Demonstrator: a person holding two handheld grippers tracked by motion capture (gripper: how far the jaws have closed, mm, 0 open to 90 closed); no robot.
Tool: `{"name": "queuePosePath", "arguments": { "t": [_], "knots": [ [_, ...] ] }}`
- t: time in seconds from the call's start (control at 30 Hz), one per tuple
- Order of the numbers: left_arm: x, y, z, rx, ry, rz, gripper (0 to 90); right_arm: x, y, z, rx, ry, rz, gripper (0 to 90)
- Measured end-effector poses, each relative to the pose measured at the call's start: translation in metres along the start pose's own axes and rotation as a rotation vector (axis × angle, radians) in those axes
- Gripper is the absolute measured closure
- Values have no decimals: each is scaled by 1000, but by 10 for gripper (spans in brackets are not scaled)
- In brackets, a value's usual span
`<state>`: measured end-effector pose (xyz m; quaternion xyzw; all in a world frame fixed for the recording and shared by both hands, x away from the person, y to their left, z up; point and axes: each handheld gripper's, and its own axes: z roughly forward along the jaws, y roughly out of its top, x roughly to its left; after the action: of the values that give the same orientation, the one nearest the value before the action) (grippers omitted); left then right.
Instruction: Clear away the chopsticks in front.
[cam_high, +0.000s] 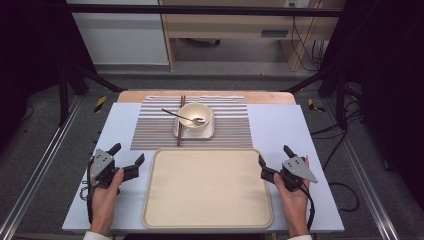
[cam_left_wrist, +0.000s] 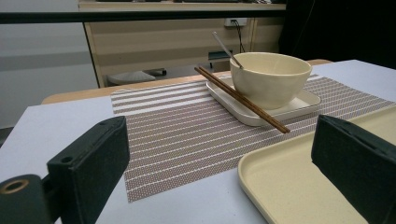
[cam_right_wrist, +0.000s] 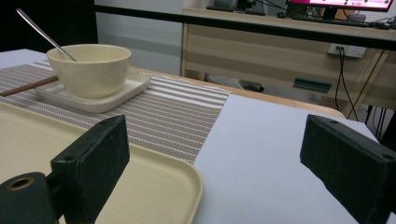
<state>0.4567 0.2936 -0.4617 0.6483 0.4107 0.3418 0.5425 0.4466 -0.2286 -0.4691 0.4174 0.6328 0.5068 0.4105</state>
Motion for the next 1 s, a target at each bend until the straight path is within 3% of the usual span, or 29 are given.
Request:
{"name": "queuePosePath", "arguments": {
  "t": [0.63,0.73,0.87,1.0],
  "knots": [
    [-10,4,2,0,-65,7,32,-5,0,-4,8,-45,29,73],
    [-12,6,1,6,-78,0,30,-7,0,-4,24,-73,31,68],
    [-16,14,-2,8,-90,31,27,-10,-1,-3,43,-102,52,59],
    [-22,20,0,5,-99,33,31,-12,0,-3,44,-101,55,59]
  ]
}}
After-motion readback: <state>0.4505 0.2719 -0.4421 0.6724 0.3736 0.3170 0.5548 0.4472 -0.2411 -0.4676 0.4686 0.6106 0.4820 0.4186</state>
